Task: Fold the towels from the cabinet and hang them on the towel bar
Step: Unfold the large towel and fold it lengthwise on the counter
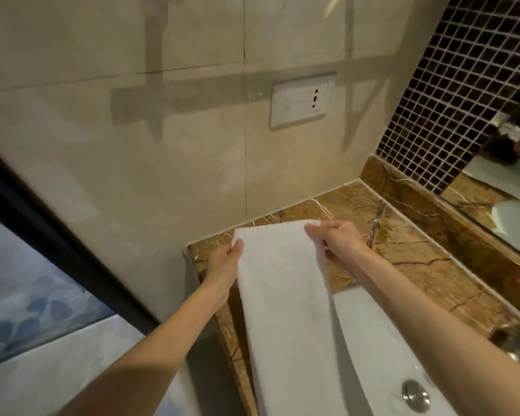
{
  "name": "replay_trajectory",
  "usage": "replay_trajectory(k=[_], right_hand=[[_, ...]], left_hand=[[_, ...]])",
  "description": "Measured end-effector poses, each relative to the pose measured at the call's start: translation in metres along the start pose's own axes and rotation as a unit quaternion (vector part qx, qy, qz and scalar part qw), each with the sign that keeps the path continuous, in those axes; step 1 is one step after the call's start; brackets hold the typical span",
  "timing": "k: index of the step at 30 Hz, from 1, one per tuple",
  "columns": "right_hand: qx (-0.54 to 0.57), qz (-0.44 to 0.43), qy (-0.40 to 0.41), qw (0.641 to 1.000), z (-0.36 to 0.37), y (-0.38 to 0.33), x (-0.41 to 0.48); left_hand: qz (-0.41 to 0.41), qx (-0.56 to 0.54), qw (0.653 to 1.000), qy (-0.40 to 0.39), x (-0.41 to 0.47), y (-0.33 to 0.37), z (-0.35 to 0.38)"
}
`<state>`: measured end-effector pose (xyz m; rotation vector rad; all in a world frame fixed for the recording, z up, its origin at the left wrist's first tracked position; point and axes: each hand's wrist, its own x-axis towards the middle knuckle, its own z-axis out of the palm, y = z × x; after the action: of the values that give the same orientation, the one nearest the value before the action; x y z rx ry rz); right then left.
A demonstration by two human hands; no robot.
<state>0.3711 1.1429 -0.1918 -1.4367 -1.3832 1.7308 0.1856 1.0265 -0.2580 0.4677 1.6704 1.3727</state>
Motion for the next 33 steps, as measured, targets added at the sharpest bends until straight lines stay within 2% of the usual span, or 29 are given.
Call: replay_trajectory(k=[4, 9, 15, 22, 24, 29, 33], right_hand=[[-0.031, 0.033, 0.052, 0.998, 0.016, 0.027, 0.033], [-0.087, 0.024, 0.131, 0.987, 0.024, 0.064, 0.072], [-0.179, -0.036, 0.163, 0.97, 0.019, 0.091, 0.088], [-0.318, -0.106, 0.205, 0.92, 0.027, 0.11, 0.09], [-0.318, -0.11, 0.219, 0.916, 0.028, 0.11, 0.092], [-0.332, -0.105, 0.236, 0.907, 0.027, 0.11, 0.099], [-0.349, -0.102, 0.215, 0.906, 0.022, 0.108, 0.105]], left_hand=[[0.038, 0.075, 0.996, 0.025, 0.022, -0.021, -0.003], [0.095, 0.167, 0.98, 0.057, 0.044, -0.048, 0.01], [0.113, 0.324, 0.935, 0.084, 0.06, -0.062, 0.019], [0.091, 0.478, 0.866, 0.116, 0.064, -0.054, 0.029], [0.093, 0.465, 0.871, 0.127, 0.066, -0.051, 0.032], [0.122, 0.375, 0.912, 0.111, 0.075, -0.047, 0.039], [0.105, 0.389, 0.908, 0.112, 0.082, -0.046, 0.046]])
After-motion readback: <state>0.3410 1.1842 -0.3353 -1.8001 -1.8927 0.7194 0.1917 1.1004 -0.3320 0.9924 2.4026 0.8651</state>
